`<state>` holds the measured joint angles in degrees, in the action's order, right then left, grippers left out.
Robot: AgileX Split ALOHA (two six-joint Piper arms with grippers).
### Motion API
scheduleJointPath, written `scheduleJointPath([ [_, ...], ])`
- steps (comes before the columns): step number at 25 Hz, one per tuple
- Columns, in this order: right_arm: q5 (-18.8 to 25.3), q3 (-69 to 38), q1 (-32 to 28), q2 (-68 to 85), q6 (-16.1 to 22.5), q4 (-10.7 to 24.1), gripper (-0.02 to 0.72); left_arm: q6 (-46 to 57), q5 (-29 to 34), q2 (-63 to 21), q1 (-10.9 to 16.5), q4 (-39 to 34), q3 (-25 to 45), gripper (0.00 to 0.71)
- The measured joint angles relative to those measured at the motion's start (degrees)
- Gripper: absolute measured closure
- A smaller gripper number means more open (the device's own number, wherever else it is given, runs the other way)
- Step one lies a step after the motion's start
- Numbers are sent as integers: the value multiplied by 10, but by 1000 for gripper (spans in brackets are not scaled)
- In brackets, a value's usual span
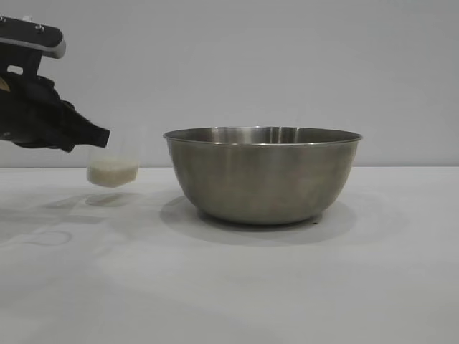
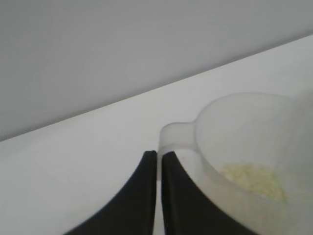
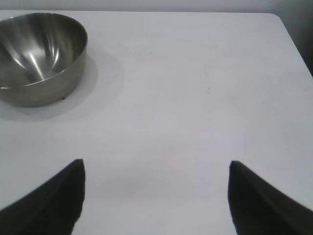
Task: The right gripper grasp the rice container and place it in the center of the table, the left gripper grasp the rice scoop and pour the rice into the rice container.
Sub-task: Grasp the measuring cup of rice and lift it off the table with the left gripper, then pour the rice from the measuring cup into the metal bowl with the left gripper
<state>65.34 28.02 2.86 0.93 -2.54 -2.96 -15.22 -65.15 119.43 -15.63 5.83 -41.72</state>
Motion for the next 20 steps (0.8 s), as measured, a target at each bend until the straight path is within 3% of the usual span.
scheduleJointPath([
  [20, 0, 0, 0, 0, 0, 0, 190, -49, 2, -103, 0, -133, -19, 710],
])
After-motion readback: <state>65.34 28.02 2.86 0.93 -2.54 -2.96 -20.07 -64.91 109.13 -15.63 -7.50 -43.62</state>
